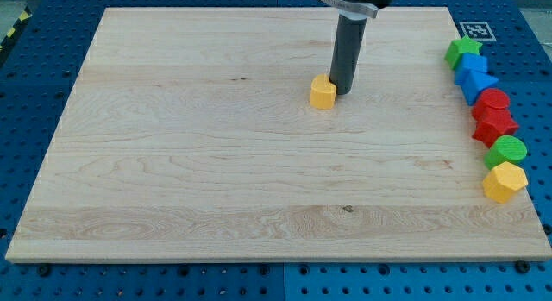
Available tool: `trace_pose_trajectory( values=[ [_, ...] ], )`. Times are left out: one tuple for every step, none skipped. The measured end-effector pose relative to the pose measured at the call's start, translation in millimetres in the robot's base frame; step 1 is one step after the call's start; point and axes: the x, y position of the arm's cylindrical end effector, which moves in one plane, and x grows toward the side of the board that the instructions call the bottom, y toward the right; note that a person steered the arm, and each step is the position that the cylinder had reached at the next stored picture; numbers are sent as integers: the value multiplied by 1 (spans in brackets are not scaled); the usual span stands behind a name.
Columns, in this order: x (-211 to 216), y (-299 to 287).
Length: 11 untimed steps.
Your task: Move the arm towards the top right side
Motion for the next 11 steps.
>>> trace_pose_trajectory(
  values=[
    [-33,2],
    [-34,2],
    [-34,2],
    [-39,2],
    [-67,7],
    [-77,7],
    [-78,7],
    [-80,7],
    [-93,19],
    [-108,42],
    [-122,74]
  ],
)
